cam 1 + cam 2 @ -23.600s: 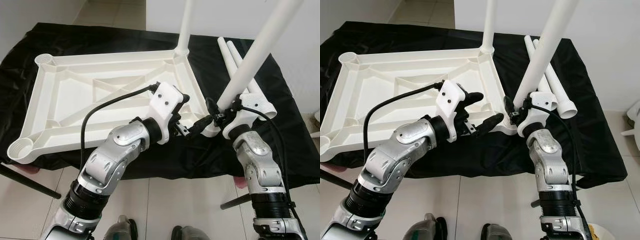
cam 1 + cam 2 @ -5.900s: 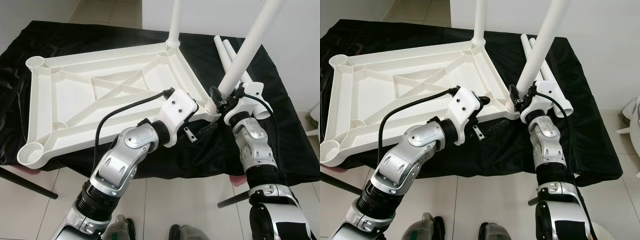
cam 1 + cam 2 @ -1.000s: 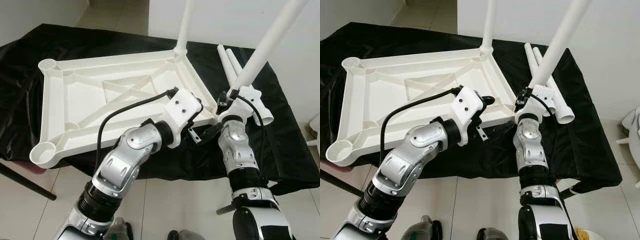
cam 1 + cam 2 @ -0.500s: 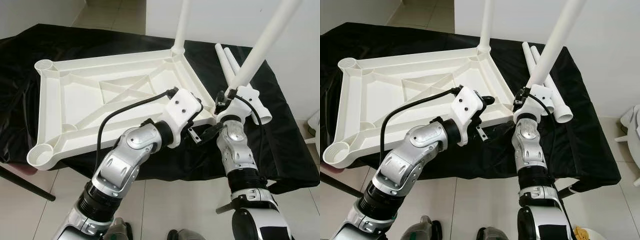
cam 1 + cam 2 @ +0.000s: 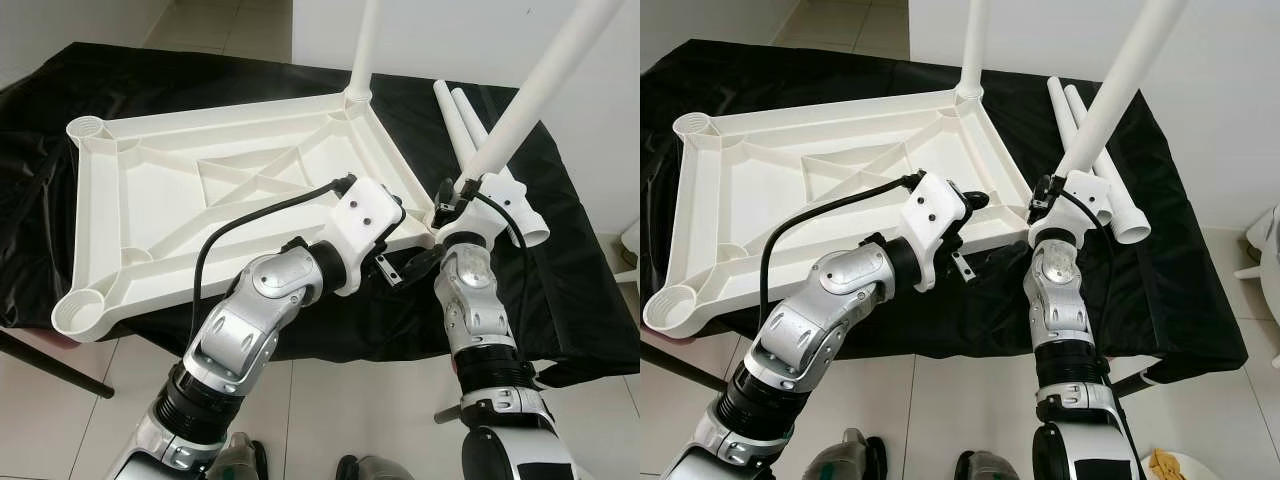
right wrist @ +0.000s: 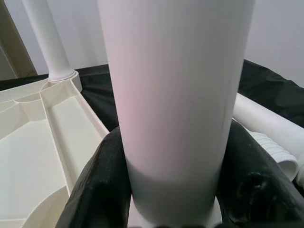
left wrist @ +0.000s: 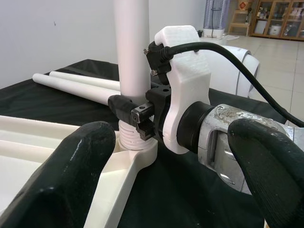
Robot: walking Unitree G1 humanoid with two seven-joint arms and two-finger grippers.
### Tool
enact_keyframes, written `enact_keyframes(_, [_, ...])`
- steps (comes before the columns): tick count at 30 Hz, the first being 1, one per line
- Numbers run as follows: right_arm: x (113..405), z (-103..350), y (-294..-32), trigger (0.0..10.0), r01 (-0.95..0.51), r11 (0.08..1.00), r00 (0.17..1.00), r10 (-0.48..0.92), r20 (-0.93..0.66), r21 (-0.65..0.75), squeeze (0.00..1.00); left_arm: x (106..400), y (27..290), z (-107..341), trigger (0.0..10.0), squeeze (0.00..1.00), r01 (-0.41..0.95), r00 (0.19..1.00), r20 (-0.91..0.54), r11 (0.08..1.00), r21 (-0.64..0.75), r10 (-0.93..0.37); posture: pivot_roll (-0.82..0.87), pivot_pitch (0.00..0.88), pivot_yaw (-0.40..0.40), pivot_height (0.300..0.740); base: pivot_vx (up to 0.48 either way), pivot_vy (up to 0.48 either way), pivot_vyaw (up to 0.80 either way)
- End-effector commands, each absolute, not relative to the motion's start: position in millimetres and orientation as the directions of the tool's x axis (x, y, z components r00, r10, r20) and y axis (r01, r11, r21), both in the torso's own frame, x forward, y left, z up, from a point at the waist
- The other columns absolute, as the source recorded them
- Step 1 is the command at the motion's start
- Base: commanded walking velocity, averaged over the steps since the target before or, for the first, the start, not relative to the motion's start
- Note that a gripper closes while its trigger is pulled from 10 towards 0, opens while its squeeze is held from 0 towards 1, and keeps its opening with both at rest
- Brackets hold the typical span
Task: Building children table
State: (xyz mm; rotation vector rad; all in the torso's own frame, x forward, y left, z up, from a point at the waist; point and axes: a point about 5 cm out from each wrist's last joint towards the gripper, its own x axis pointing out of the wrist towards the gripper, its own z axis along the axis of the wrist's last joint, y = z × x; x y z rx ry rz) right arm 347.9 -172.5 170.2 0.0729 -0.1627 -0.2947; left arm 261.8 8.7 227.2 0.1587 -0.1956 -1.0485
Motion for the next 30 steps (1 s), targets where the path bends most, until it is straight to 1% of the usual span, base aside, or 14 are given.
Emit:
enact_keyframes(1, [341.4, 135.2, -182.0, 10.0, 0.34, 0.938, 0.941, -0.339, -0.012, 0.065, 0.0, 260.6, 8.1, 231.0, 10.0, 0.0, 0.84, 0.484, 0.097, 0.493, 0.228, -0.87, 0.03, 0.125, -0.009, 0.74, 0.0, 0.0, 0.0])
enact_keyframes(12, [340.7, 133.4, -178.7, 10.0, 0.304, 0.952, 0.953, -0.303, -0.022, 0.041, 0.01, 260.2, 7.6, 231.0, 10.0, 0.0, 0.839, 0.484, 0.099, 0.493, 0.228, -0.869, 0.03, 0.123, -0.01, 0.74, 0.0, 0.0, 0.0])
enact_keyframes(14, [340.8, 135.4, -179.8, 10.0, 0.302, 0.953, 0.953, -0.302, -0.004, 0.026, 0.05, 260.1, 7.1, 231.1, 10.0, 0.0, 0.84, 0.483, 0.1, 0.492, 0.227, -0.87, 0.03, 0.125, -0.012, 0.74, 0.0, 0.0, 0.0])
enact_keyframes(15, [340.8, 135.4, -179.8, 10.0, 0.302, 0.953, 0.953, -0.302, -0.004, 0.026, 0.05, 260.1, 7.1, 231.1, 10.0, 0.0, 0.84, 0.483, 0.1, 0.492, 0.227, -0.87, 0.03, 0.125, -0.012, 0.74, 0.0, 0.0, 0.0])
enact_keyframes(16, [340.7, 135.9, -179.6, 10.0, 0.297, 0.955, 0.955, -0.297, 0.002, 0.021, 0.2, 260.1, 7.0, 231.1, 10.0, 0.0, 0.84, 0.483, 0.1, 0.492, 0.227, -0.87, 0.03, 0.125, -0.012, 0.74, 0.0, 0.0, 0.0])
enact_keyframes(17, [340.7, 135.9, -179.6, 10.0, 0.297, 0.955, 0.955, -0.297, 0.002, 0.021, 0.2, 260.1, 7.0, 231.1, 10.0, 0.0, 0.84, 0.483, 0.1, 0.492, 0.227, -0.87, 0.03, 0.125, -0.012, 0.74, 0.0, 0.0, 0.0])
enact_keyframes(18, [340.6, 136.3, -179.4, 10.0, 0.293, 0.956, 0.956, -0.293, 0.006, 0.019, 1.0, 260.1, 6.8, 231.2, 10.0, 0.0, 0.841, 0.482, 0.101, 0.492, 0.226, -0.87, 0.03, 0.125, -0.013, 0.74, 0.0, 0.0, 0.0])
enact_keyframes(21, [340.2, 137.2, -179.0, 10.0, 0.296, 0.955, 0.955, -0.296, 0.017, 0.005, 1.0, 260.0, 6.8, 231.2, 10.0, 0.0, 0.841, 0.482, 0.102, 0.492, 0.226, -0.87, 0.03, 0.124, -0.012, 0.74, 0.0, 0.0, 0.0])
enact_keyframes(22, [340.2, 137.5, -178.8, 10.0, 0.298, 0.955, 0.954, -0.298, 0.019, 0.0, 0.18, 259.9, 6.8, 231.2, 10.0, 0.0, 0.841, 0.482, 0.102, 0.492, 0.226, -0.87, 0.03, 0.122, -0.012, 0.74, 0.0, 0.0, 0.0])
enact_keyframes(23, [340.2, 137.5, -178.8, 10.0, 0.298, 0.955, 0.954, -0.298, 0.019, 0.0, 0.18, 259.9, 6.8, 231.2, 10.0, 0.0, 0.841, 0.482, 0.102, 0.492, 0.226, -0.87, 0.03, 0.122, -0.012, 0.74, 0.0, 0.0, 0.0])
enact_keyframes(24, [340.3, 137.9, -178.7, 10.0, 0.3, 0.954, 0.954, -0.3, 0.02, -0.004, 0.0, 259.9, 6.7, 231.1, 10.0, 0.0, 0.841, 0.481, 0.102, 0.491, 0.226, -0.871, 0.02, 0.122, -0.012, 0.74, 0.0, 0.0, 0.0])
enact_keyframes(30, [340.7, 138.8, -178.9, 10.0, 0.294, 0.956, 0.956, -0.294, 0.024, -0.004, 0.0, 259.9, 6.1, 231.1, 10.0, 0.0, 0.842, 0.479, 0.102, 0.489, 0.226, -0.872, 0.02, 0.121, -0.012, 0.74, 0.0, 0.0, 0.0])
